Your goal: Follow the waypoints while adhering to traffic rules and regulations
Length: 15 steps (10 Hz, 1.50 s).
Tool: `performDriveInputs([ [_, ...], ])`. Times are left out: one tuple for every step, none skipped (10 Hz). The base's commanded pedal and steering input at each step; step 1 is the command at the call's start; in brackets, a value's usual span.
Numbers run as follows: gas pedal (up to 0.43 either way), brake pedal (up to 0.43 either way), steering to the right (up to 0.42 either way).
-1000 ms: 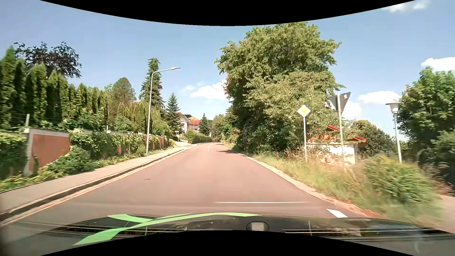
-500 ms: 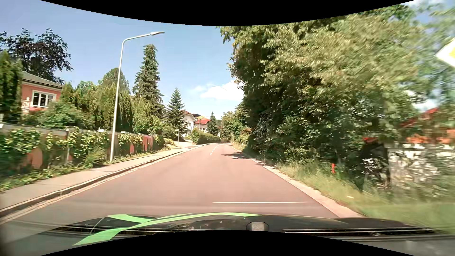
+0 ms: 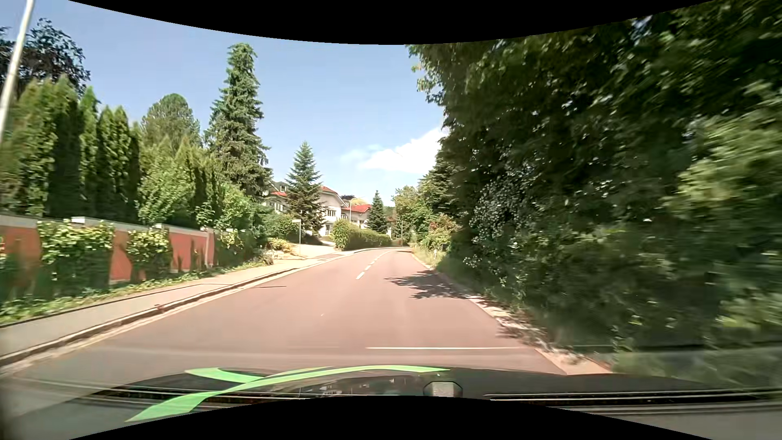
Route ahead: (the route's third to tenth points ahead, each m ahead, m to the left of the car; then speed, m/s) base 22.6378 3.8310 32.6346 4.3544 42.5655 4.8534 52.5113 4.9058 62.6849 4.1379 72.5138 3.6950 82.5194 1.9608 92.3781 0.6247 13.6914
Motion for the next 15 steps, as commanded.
performDriveInputs([
  [0.311,0.000,-0.029],
  [0.319,0.000,-0.028],
  [0.319,0.000,-0.025],
  [0.319,0.000,-0.023],
  [0.299,0.000,-0.021],
  [0.299,0.000,-0.018],
  [0.299,0.000,-0.017],
  [0.268,0.000,-0.014],
  [0.240,0.000,-0.008],
  [0.209,0.000,-0.005],
  [0.209,0.000,-0.003],
  [0.209,0.000,-0.003],
  [0.209,0.000,-0.003],
  [0.209,0.000,-0.003],
  [0.209,0.000,-0.002],
])
